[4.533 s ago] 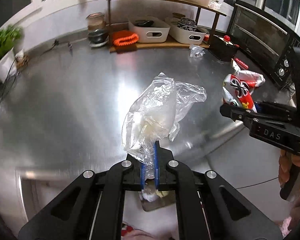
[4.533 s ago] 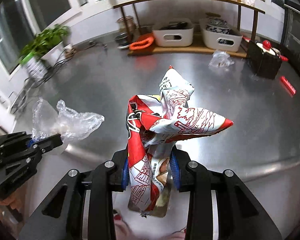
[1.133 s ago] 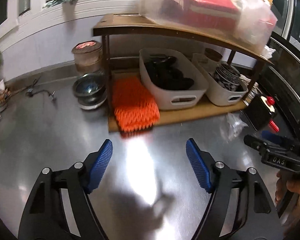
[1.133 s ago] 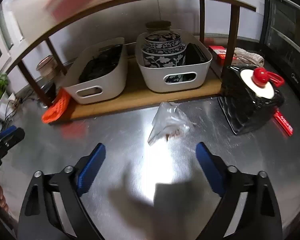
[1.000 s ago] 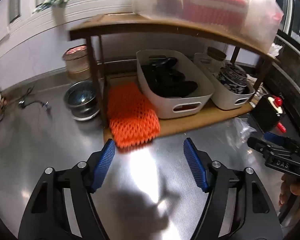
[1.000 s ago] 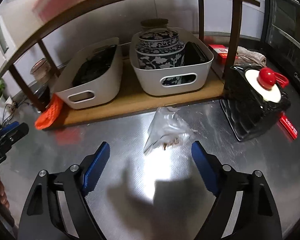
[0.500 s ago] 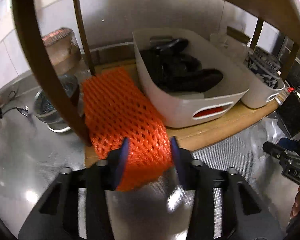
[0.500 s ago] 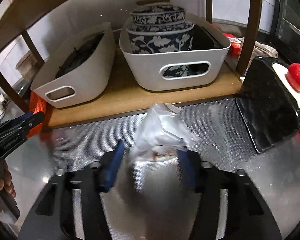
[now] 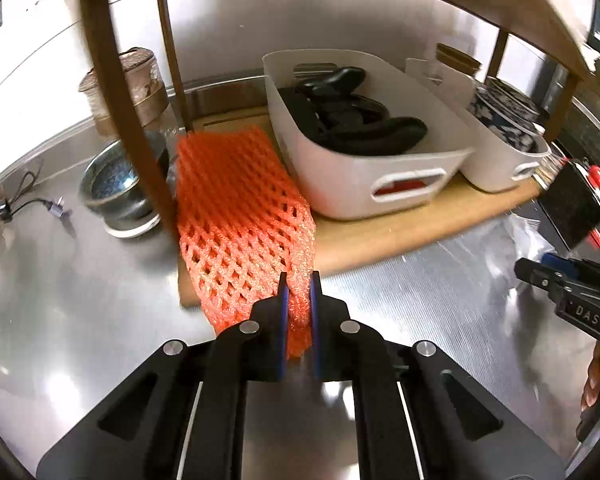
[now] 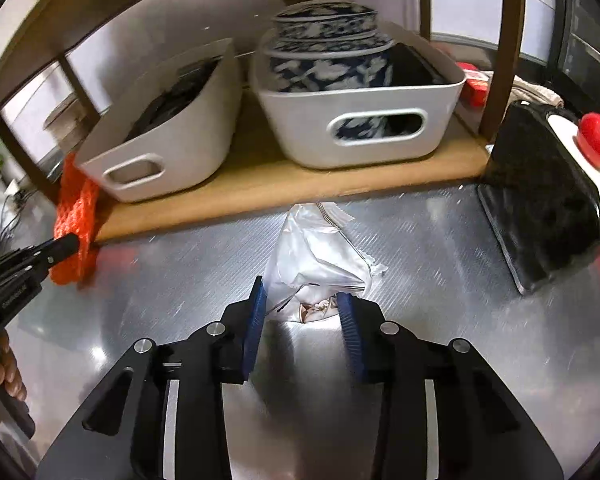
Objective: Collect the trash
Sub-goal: 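Grasp the orange foam net with the left tool while the right tool grasps the small clear bag, then carry net and small bag over the bin and open both tools to drop them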
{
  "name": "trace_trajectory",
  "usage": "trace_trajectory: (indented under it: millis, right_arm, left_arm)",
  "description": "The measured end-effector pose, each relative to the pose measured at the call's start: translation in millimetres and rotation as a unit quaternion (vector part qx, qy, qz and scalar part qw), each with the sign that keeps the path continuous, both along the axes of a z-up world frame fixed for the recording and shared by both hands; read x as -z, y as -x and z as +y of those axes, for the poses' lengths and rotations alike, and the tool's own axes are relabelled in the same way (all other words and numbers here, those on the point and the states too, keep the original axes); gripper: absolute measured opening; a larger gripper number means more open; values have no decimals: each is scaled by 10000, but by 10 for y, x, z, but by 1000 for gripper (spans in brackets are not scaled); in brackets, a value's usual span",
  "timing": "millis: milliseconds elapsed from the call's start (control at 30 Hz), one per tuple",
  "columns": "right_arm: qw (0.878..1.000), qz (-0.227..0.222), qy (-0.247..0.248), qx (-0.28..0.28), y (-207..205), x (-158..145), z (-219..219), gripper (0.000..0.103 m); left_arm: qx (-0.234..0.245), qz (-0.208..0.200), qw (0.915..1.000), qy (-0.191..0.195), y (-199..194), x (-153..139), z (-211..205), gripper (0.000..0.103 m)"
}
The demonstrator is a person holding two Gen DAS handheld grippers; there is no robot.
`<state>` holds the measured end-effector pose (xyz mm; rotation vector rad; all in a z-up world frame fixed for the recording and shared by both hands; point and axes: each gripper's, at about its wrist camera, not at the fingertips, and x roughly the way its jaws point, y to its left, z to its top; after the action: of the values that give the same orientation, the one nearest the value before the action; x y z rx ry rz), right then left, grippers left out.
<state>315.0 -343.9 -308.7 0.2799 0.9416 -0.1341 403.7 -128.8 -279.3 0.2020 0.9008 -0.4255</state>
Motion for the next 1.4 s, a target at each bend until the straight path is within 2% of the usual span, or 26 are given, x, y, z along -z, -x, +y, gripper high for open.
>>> trace_trajectory:
  millis: [300,633,900,1133,1400]
  right_arm:
    - [9992,60,-212,-328,517,-77,476,36]
    - [9966,90,-195,-798,1339,-257,1074,36]
    - [9932,94,-147,-1154,2009,-337,1386,36]
    - [9916,-6,-270,-1267,2498,-432,1522,36]
    - [9882,215,-346,-1475,2970,-252,1706,36]
  left_arm:
    - [50,172,9998,40,773,-81,248,8]
    - [15,268,9993,245,1697,-224,607,8]
    - [36,338,9989,334,2610,-296,883,8]
    - [-33,376,9985,391,3227,-355,1090,8]
    - [23,706,9963,493,3832,-184,1211,8]
